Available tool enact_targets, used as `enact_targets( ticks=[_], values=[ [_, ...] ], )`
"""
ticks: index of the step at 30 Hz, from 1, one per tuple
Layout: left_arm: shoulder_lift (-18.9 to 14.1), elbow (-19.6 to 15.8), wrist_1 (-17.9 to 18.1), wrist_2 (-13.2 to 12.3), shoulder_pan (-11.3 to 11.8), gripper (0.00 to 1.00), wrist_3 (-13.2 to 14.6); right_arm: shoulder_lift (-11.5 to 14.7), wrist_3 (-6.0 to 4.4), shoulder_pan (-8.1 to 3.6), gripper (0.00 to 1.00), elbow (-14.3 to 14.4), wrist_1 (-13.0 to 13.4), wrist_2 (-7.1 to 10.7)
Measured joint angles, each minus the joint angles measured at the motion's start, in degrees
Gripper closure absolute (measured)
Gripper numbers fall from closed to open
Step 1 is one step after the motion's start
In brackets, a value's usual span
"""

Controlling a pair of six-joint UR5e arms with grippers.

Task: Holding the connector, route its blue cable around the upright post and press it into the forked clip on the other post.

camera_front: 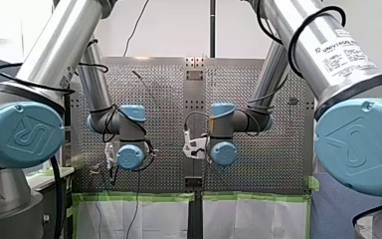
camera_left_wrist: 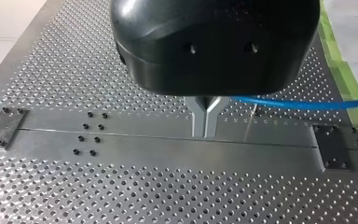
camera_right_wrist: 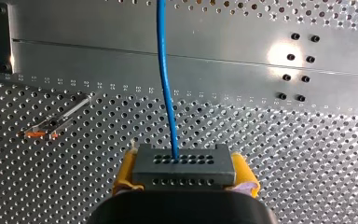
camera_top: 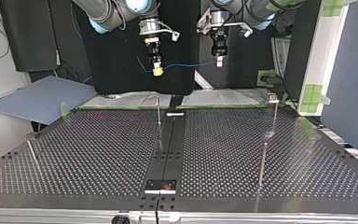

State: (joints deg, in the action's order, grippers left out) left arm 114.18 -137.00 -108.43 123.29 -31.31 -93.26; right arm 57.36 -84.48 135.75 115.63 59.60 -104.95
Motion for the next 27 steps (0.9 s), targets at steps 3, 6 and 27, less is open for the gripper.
enact_targets(
  ticks=[3,6,27],
  values=[
    [0.01,0.00,-0.02,-0.02,0.00,1.00,-0.05,0.00,0.00,0.00,1.00,0.00,0.00,0.00],
    [0.01,0.00,-0.03,-0.02,0.00,1.00,-0.07,0.00,0.00,0.00,1.00,0.00,0.00,0.00],
    [1.30,-1.26,1.25,-1.27,-0.67,1.00,1.07,-0.88,-0.87,0.88,1.00,-0.67,-0.88,-0.88]
  ],
)
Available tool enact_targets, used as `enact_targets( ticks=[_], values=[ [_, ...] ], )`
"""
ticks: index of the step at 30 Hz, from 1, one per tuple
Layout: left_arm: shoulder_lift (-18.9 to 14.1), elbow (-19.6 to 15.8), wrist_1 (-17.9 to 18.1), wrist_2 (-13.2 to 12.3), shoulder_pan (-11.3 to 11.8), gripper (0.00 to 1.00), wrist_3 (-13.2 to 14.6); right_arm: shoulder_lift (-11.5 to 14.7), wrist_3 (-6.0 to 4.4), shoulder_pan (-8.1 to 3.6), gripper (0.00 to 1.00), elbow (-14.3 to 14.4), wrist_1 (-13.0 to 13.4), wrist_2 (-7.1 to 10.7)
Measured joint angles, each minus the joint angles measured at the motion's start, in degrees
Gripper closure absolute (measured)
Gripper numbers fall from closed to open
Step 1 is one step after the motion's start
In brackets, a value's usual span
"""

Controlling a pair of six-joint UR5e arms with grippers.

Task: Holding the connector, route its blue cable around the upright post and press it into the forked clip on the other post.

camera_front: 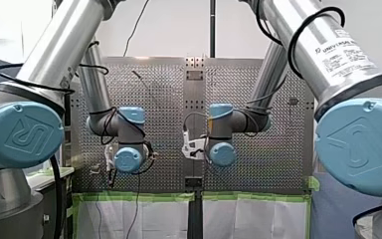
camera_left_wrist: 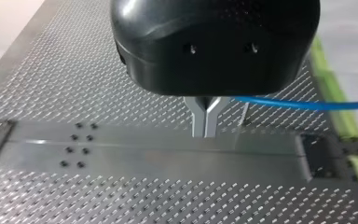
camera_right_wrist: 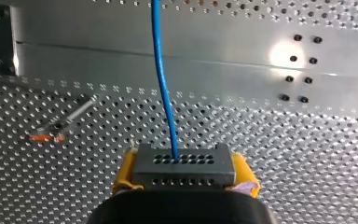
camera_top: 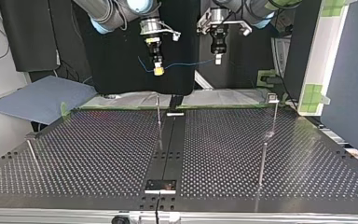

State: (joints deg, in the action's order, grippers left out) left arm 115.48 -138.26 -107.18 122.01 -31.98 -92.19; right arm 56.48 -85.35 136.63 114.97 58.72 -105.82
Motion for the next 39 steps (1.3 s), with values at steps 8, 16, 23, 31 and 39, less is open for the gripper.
enact_targets(
  ticks=[8,16,23,31,39],
  values=[
    [3.79,-2.88,3.79,-0.92,-0.19,1.00,0.59,-3.60,-3.60,2.78,1.00,-0.37,-2.36,-1.60],
    [6.00,-3.12,7.82,-0.95,-0.21,1.00,0.62,-5.38,-6.10,3.06,1.00,-0.39,-2.54,-1.67],
    [5.97,-2.97,11.32,-1.19,0.02,1.00,0.40,-5.42,-6.23,3.09,1.00,-0.38,-2.57,-1.69],
    [3.09,-1.42,11.47,-2.86,2.18,1.00,-2.56,-3.09,-8.14,3.68,1.00,-1.72,-4.69,-3.97],
    [-0.74,-1.38,7.79,-2.04,3.51,1.00,-3.09,0.80,-11.40,2.92,1.00,-1.98,-6.46,-2.37]
  ],
)
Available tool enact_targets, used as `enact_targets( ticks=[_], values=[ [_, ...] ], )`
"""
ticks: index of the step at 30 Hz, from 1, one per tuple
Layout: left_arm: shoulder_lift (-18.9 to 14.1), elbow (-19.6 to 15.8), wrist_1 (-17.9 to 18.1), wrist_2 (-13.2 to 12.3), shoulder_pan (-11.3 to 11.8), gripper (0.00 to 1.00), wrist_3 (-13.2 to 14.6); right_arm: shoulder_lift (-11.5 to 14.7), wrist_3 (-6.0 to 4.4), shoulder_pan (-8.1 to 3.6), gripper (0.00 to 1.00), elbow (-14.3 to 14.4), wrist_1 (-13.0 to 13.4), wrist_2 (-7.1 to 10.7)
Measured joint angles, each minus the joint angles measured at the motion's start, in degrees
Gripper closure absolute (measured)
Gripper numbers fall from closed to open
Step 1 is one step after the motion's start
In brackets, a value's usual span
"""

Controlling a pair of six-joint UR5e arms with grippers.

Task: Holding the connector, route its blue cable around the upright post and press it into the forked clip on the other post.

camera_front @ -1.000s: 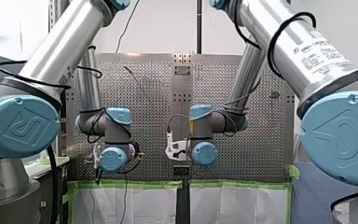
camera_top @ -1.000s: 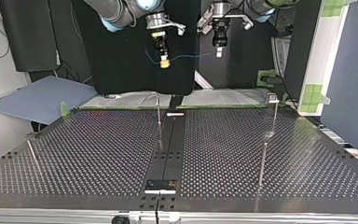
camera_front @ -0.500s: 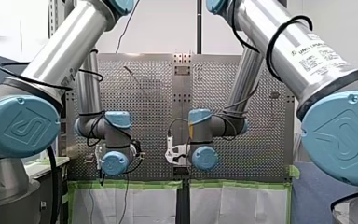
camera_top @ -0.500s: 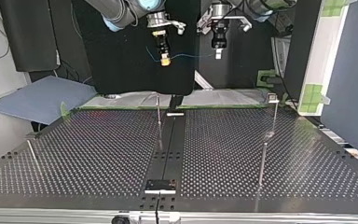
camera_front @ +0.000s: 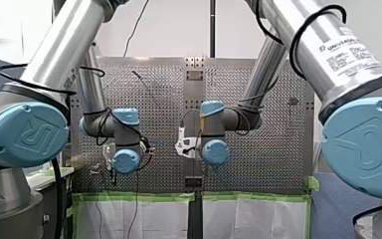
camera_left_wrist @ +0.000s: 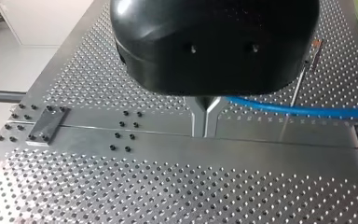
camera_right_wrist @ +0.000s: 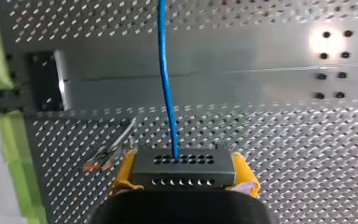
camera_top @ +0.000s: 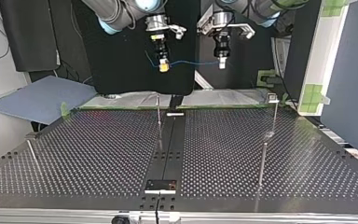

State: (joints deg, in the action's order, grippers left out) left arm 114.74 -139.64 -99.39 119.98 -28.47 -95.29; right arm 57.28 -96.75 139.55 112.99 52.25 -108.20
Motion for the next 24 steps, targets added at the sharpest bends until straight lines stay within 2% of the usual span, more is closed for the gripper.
enact_targets(
  ticks=[5,10,17,24],
  values=[
    [-2.52,0.40,-2.50,1.32,0.89,1.00,0.56,2.27,-0.79,-0.39,1.00,-0.13,-1.37,0.40],
    [-4.89,2.11,-4.90,1.96,1.71,1.00,1.30,4.80,-1.31,-0.73,1.00,-1.48,-2.98,0.56],
    [-7.76,4.90,-7.73,1.11,2.78,1.00,1.08,8.11,-1.11,-0.94,1.00,-4.59,-6.13,0.93],
    [-10.81,7.94,-10.80,1.62,4.53,1.00,0.48,11.38,-0.92,-1.28,1.00,-7.86,-9.39,3.47]
  ],
)
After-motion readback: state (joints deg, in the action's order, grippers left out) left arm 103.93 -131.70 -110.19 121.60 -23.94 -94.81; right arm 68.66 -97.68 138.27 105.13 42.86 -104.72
